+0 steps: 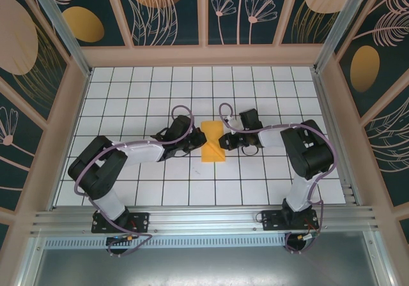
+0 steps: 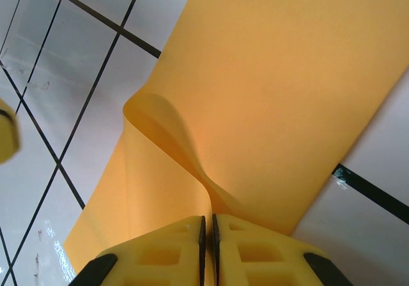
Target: Fold a paper plane with a square sheet of paper (pick it up from the middle)
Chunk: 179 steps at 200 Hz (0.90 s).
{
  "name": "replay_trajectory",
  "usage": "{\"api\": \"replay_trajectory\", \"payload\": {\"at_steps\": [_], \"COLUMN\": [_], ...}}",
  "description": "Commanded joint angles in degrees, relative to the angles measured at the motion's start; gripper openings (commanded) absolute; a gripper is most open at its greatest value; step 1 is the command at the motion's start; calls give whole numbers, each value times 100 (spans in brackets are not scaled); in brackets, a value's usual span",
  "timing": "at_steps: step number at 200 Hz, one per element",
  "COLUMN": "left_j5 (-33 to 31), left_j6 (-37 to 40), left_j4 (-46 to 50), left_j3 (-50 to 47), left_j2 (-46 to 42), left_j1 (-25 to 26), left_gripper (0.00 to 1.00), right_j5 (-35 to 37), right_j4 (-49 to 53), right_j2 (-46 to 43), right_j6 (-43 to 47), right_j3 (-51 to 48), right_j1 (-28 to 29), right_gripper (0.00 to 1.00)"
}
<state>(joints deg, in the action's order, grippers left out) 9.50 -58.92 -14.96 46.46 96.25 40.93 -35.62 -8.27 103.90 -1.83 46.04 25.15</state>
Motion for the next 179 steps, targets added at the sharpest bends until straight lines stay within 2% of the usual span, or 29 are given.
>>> {"api": "replay_trajectory", "payload": {"at_steps": [1,84,179], "left_j5": [127,345,391], "left_j6": [-305,-786,-788], "left_j4": [-371,-1174,-1190], "left_j3": [29,242,189], "left_j2": [-42,967,1069], "left_j1": [38,72,90], "left_gripper": [3,0,2], "right_j5": [272,249,239], "right_j4": [98,98,98], "right_j2": [219,230,297], "right_j6": [112,102,97], "right_j3": [90,84,124], "right_j1": [69,70,80], "right_gripper": [15,16,16]}}
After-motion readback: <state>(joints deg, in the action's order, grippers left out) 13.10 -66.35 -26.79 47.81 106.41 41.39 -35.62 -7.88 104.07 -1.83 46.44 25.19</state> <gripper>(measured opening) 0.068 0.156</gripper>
